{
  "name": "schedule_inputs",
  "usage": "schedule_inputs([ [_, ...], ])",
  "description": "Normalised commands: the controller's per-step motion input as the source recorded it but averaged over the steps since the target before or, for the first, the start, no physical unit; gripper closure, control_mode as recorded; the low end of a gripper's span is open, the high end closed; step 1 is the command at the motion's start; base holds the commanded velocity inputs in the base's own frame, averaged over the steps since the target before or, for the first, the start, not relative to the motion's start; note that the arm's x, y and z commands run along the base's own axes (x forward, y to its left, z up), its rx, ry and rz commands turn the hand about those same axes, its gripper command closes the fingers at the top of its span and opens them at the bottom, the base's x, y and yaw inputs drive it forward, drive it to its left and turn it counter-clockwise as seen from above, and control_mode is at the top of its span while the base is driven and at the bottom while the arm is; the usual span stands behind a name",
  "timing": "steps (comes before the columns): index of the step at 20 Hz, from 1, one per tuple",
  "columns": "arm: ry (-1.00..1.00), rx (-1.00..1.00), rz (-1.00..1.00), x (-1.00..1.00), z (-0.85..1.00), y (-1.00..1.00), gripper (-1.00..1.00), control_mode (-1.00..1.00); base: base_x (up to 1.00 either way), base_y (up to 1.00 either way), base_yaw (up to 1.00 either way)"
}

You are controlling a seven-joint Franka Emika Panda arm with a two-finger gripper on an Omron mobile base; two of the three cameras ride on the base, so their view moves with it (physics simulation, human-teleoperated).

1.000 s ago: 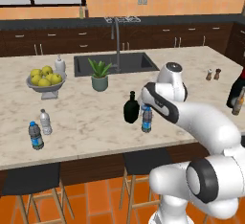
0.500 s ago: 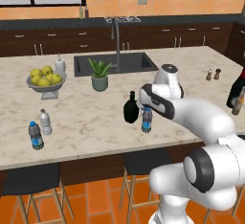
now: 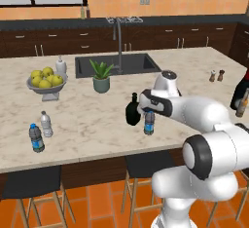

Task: Move the plastic bottles in the middle to the plastics group, and the glass bottles in the middle to the glass group.

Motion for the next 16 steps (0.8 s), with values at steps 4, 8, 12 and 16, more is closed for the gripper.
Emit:
schedule_inputs([
  [4,0.00,0.00,0.05,0.22,-0.26,0.00,-1.00,-1.00,0.00,0.00,0.00],
  [8,0.00,0.00,0.05,0.19,-0.26,0.00,-1.00,-1.00,0.00,0.00,0.00],
  [12,0.00,0.00,0.05,0.17,-0.29,0.00,-1.00,-1.00,0.00,0.00,0.00],
  [16,0.00,0.00,0.02,0.02,-0.06,0.00,-1.00,-1.00,0.00,0.00,0.00],
])
